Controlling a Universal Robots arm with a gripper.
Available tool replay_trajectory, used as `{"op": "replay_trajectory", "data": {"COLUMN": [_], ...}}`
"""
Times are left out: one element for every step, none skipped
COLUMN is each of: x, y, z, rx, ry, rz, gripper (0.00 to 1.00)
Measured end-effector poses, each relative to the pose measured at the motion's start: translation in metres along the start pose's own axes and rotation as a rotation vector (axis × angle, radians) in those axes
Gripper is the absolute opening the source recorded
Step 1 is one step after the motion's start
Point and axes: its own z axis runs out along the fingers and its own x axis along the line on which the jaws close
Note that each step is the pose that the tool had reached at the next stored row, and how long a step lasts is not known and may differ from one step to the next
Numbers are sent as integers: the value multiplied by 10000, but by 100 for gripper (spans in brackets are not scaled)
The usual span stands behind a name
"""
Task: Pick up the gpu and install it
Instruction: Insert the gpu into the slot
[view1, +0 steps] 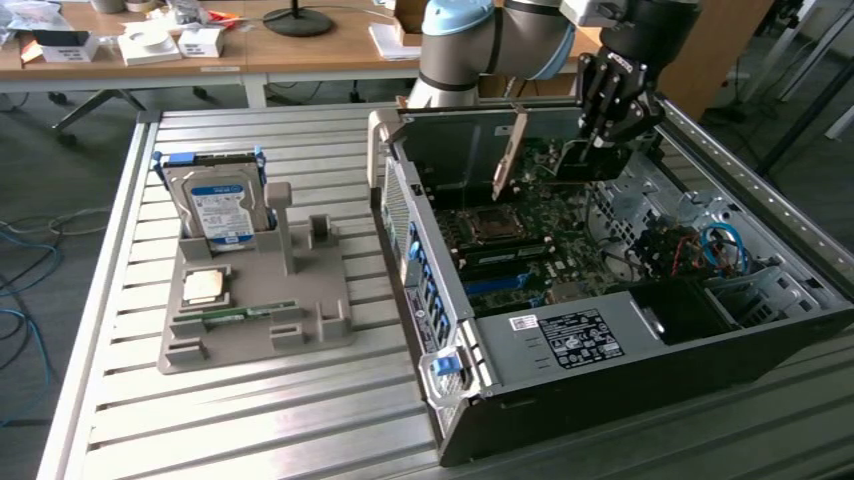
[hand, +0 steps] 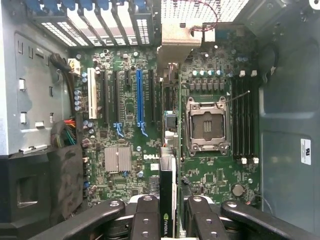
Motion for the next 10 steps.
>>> {"op": "replay_trajectory", "data": {"x": [0, 0, 0, 0, 0, 0, 0, 0, 0, 0], "y": [0, 0, 0, 0, 0, 0, 0, 0, 0, 0], "z": [0, 0, 0, 0, 0, 0, 0, 0, 0, 0], "rx": [1, 0, 1, 0, 0, 1, 1, 0, 1, 1], "ry": [1, 1, 2, 2, 2, 2, 3, 2, 3, 3], "rz": [-17, -31, -43, -47, -59, -66, -66, -66, -66, -66], "gripper": [26, 26, 26, 26, 26, 26, 26, 26, 26, 26]}}
